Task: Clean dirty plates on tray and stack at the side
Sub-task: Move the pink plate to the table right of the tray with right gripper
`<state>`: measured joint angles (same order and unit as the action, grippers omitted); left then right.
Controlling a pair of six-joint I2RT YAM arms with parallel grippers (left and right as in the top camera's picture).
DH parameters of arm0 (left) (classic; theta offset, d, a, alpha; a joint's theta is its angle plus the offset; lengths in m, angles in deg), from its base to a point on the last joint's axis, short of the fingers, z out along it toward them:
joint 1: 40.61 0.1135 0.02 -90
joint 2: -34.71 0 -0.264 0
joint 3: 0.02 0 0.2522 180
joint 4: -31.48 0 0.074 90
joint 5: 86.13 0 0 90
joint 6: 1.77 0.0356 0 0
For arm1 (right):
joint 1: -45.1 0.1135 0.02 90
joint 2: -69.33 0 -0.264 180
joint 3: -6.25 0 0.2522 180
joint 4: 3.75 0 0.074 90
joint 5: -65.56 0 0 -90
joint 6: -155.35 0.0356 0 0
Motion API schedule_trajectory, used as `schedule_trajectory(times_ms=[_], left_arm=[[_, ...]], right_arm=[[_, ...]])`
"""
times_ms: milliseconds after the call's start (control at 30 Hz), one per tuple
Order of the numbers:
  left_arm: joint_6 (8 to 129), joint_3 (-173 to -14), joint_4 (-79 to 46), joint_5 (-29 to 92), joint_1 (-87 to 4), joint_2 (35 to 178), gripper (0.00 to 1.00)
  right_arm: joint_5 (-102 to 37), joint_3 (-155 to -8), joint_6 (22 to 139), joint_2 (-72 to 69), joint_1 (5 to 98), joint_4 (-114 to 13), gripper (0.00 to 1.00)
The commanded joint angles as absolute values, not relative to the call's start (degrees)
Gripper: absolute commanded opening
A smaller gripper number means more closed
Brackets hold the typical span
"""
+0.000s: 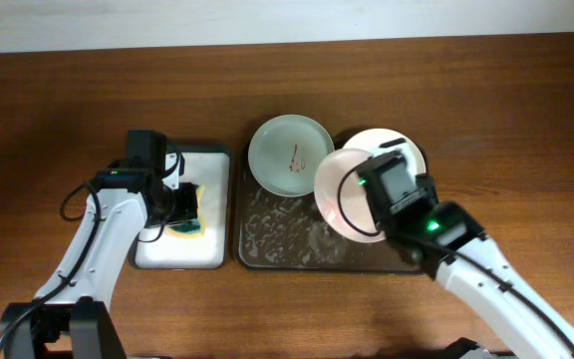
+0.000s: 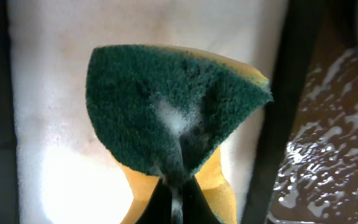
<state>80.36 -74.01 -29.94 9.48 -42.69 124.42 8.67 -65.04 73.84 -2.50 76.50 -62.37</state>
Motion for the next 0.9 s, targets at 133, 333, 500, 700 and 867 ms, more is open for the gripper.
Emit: schedule_trajectory(times_ms=[133,333,500,700,867], left_arm=[[81.7,-72.9,-28.8,10.1,-41.8,123.5,0.0],[81.7,-72.9,-28.8,10.1,-41.8,123.5,0.0],[81.7,-72.9,-28.8,10.1,-41.8,123.5,0.05],[81.7,-72.9,-28.5,10.1,-41.8,123.5,0.0],[81.7,-72.9,-28.4,10.1,-41.8,123.5,0.0]], right_arm=[[31.4,-66.4,71.3,-2.1,88.0,-58.3,0.04],[31.7,-66.4,71.3,-2.1,88.0,-57.5,0.04],[32.4,-66.4,71.3,-2.1,87.8,-57.0,0.04],[22.9,-66.3,76.7,-2.1,85.4,-57.1,0.04],[3.9,-66.3,84.6,-2.1,68.2,-57.4,0.04]])
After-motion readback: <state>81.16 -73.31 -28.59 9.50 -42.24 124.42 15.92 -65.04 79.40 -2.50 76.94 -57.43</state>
